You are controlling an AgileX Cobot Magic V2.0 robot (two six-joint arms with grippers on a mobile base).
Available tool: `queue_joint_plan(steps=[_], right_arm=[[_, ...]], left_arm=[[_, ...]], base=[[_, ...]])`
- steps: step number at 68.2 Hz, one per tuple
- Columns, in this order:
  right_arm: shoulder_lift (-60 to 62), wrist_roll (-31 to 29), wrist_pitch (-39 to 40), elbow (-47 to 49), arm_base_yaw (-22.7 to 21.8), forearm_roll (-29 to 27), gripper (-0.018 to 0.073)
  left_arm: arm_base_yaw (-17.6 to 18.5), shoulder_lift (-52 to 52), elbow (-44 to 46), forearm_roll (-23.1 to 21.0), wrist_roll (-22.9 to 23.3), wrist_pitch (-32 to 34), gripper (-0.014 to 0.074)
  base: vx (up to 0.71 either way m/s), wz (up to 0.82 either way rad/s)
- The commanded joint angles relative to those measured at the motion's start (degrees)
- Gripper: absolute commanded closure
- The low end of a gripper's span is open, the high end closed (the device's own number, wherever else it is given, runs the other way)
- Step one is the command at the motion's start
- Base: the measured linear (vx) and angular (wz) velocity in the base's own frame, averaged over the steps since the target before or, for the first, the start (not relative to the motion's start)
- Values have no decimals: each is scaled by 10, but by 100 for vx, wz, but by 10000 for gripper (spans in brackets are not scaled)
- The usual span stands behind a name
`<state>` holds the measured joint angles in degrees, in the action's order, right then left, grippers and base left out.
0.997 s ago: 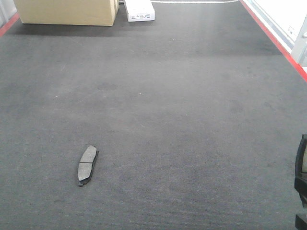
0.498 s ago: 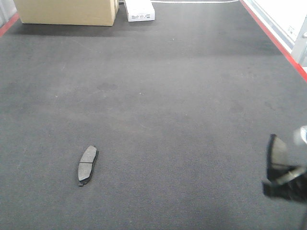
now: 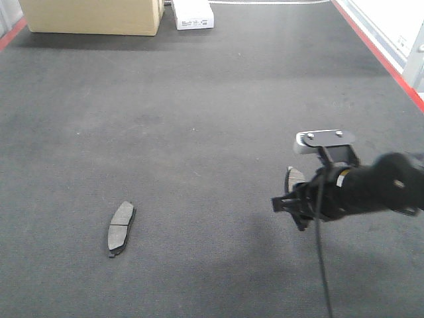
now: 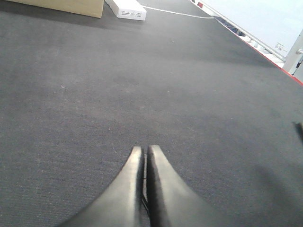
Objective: Move and align brake pads A on conveyor
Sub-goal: 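Lower the right gripper's brake pad onto the belt beside the first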
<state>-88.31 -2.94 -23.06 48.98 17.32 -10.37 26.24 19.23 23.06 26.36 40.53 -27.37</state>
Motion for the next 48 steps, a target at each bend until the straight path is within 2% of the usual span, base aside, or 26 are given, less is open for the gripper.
queue_joint_plan(steps=[1, 14, 48], right_arm=[[-19, 3, 11, 43, 1, -2, 547], [-79, 2, -6, 65, 1, -18, 543], [-118, 2, 17, 65, 15, -43, 516]], left_arm=[[2, 4, 14, 8, 4, 35, 602], [2, 4, 14, 8, 4, 35, 602], [2, 4, 14, 8, 4, 35, 602]], base=[[0, 0], [0, 0], [0, 0]])
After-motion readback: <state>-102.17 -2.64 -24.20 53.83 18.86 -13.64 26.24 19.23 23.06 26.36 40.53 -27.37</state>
